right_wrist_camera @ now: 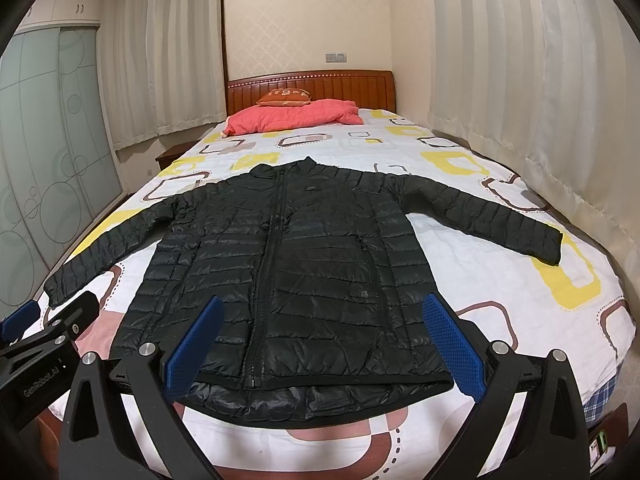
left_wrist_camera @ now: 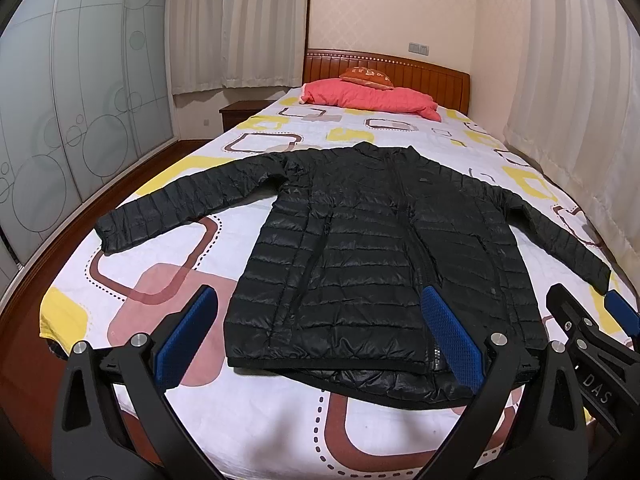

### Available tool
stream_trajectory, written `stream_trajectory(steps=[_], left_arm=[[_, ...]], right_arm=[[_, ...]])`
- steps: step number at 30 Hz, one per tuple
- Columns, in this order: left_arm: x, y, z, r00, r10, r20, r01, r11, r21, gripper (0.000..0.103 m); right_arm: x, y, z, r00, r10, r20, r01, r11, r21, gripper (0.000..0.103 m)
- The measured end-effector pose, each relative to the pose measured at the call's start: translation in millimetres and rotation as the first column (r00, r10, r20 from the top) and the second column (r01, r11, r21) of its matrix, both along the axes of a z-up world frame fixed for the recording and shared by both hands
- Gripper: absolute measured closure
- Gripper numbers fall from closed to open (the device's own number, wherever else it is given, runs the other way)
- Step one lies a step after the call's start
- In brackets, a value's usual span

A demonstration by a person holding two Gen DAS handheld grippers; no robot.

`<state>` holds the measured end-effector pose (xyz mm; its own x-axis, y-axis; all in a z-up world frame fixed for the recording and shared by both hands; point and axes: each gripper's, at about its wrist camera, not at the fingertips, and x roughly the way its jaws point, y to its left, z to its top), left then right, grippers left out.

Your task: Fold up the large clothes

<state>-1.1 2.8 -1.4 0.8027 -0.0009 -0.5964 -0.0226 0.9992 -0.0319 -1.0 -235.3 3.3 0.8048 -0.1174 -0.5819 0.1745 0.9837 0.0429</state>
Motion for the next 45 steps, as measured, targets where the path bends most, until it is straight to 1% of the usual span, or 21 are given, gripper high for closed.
stream_trajectory(steps=[19,20,25,45], left_arm=[[-4.1,3.1,-2.2,1.0,0.003,-0.008,-0.003,1.0,-0.001,0.002],[-4.3,2.0,-8.6,1.0,0.005,-0.009,-0.005,1.0,-0.002,0.002],[-5.4,3.6,-10.3,1.0,0.007,-0.018,-0.007,1.0,-0.007,0.002],[-3.7,4.6,-9.4,1.0,0.006,-0.019,-0.006,1.0,-0.007,0.002]], right_arm=[[-0.8,0.8,-1.4,1.0,0.0,-0.001,0.0,1.0,-0.001,0.004],[-0.8,1.0,-1.5,1.0,0.001,-0.001,-0.001,1.0,-0.002,0.004],[-1.0,0.8,-2.3,1.0,0.001,-0.003,-0.001,1.0,-0.001,0.004],[-1.2,1.6,-4.2,1.0,0.001,-0.005,-0.001,1.0,-0.003,0.004]])
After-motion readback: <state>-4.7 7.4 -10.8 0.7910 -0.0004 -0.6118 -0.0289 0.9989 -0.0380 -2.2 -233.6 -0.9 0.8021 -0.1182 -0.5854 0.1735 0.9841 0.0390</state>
